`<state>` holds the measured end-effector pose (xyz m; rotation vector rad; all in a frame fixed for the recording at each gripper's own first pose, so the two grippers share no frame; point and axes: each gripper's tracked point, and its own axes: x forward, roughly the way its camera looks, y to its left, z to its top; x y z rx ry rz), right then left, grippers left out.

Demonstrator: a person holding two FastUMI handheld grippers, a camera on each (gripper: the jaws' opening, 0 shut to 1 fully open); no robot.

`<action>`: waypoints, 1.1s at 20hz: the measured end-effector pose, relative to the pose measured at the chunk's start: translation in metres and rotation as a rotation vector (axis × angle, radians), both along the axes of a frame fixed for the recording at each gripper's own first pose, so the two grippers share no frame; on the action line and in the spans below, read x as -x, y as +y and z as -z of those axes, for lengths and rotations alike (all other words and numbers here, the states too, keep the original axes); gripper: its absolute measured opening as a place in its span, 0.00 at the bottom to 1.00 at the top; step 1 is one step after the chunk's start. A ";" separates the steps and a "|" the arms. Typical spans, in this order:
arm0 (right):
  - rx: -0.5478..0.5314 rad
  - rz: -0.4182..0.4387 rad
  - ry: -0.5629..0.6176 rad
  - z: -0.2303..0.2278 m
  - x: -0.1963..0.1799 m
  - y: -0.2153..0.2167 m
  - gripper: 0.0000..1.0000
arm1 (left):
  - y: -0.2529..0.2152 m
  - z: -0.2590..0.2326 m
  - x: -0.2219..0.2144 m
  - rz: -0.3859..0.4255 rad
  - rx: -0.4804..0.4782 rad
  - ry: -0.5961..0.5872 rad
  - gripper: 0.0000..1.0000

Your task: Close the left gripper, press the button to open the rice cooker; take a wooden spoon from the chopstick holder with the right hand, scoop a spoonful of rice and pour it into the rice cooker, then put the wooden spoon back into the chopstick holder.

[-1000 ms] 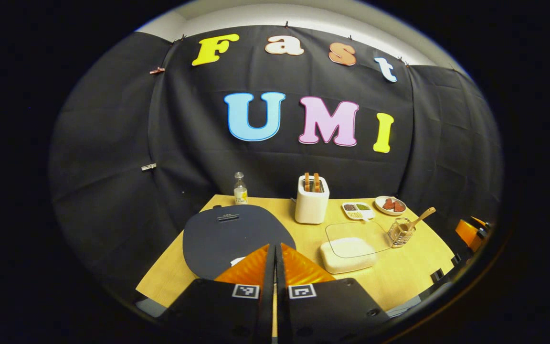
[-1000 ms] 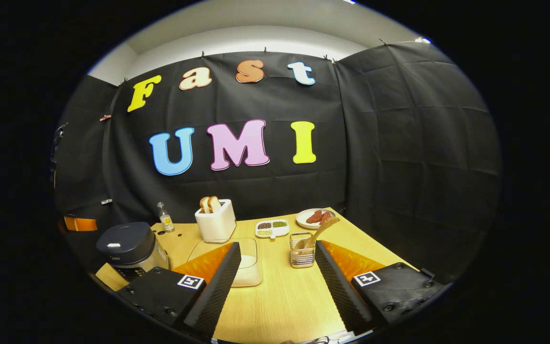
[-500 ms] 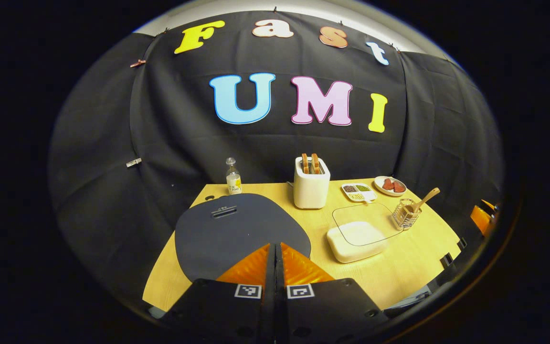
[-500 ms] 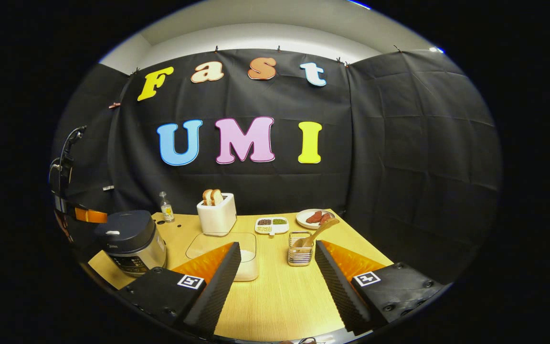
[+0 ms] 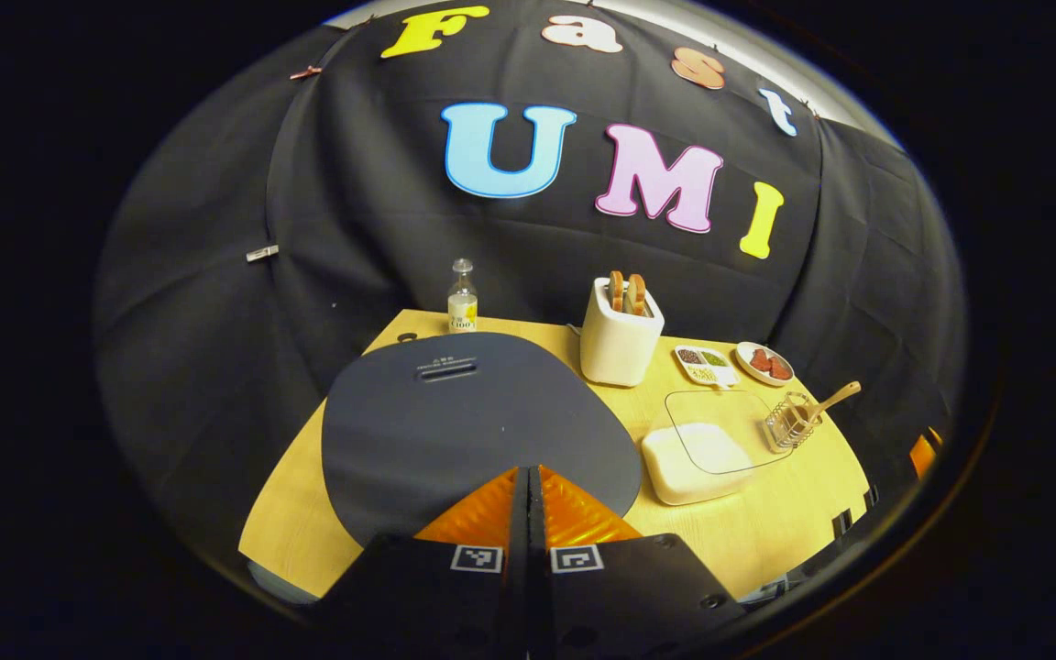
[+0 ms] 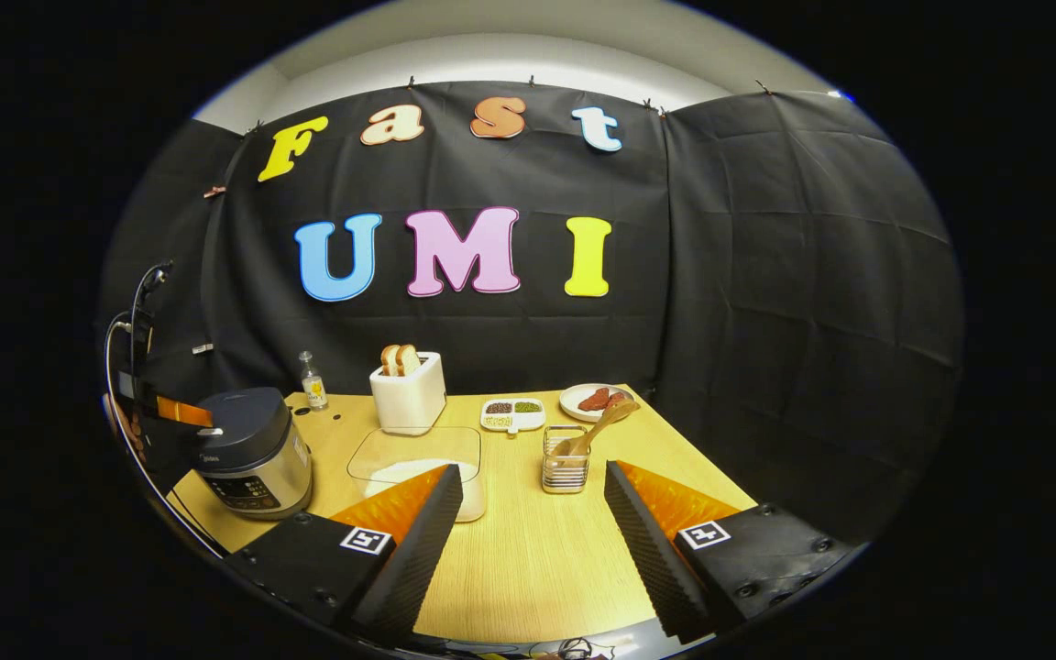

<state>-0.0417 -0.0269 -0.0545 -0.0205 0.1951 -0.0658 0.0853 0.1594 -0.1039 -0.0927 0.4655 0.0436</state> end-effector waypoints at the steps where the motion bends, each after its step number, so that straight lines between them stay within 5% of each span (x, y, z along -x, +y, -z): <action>1: 0.002 -0.002 0.007 0.002 0.000 0.001 0.98 | 0.000 0.000 0.000 -0.001 0.006 0.000 0.05; 15: 0.000 -0.017 0.046 0.011 -0.010 0.005 0.98 | -0.002 0.010 0.001 -0.002 -0.096 0.006 0.06; 22: 0.019 -0.043 0.060 0.008 -0.030 -0.005 0.98 | -0.001 0.012 0.002 -0.092 -0.136 0.032 0.06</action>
